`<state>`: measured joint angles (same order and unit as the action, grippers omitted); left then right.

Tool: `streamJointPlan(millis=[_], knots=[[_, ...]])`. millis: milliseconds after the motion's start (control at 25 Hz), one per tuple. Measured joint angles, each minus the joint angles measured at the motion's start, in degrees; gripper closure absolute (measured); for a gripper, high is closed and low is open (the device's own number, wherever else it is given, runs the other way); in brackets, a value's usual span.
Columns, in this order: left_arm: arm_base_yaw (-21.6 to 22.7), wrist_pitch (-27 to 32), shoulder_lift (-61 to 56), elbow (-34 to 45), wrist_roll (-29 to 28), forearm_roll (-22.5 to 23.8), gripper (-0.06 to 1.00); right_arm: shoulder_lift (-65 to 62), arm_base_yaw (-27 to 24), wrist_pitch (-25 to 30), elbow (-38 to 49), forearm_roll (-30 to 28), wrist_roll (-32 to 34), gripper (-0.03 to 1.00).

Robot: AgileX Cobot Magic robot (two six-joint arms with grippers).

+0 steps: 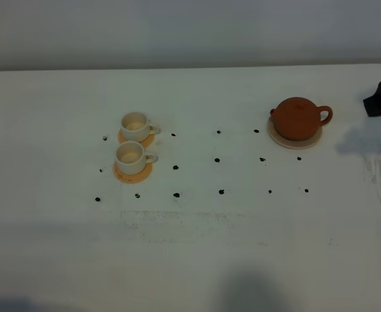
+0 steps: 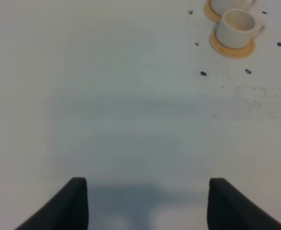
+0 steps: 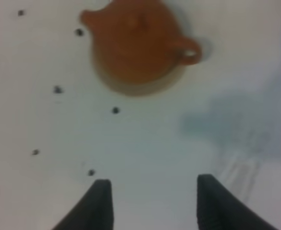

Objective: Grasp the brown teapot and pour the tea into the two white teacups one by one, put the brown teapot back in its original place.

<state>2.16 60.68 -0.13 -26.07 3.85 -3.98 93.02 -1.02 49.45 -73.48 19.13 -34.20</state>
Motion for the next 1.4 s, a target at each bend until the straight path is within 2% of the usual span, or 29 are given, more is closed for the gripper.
streamJointPlan(millis=[320,520,800,1120,1400], knots=[[0.0,0.0,0.0,0.0,0.0,0.0,0.42,12.7,-0.3,8.9,-14.7,-3.3,-0.7,0.54],[0.0,0.0,0.0,0.0,0.0,0.0,0.42,17.6,-0.3,11.1,-21.0,-3.5,-5.0,0.54],[0.0,0.0,0.0,0.0,0.0,0.0,0.42,18.3,-0.3,9.0,-21.7,-2.7,-17.3,0.54],[0.0,0.0,0.0,0.0,0.0,0.0,0.42,18.9,-0.1,2.5,-21.9,-2.1,-18.2,0.54],[0.0,0.0,0.0,0.0,0.0,0.0,0.42,26.3,-0.1,1.3,-27.6,-1.5,-16.5,0.54]])
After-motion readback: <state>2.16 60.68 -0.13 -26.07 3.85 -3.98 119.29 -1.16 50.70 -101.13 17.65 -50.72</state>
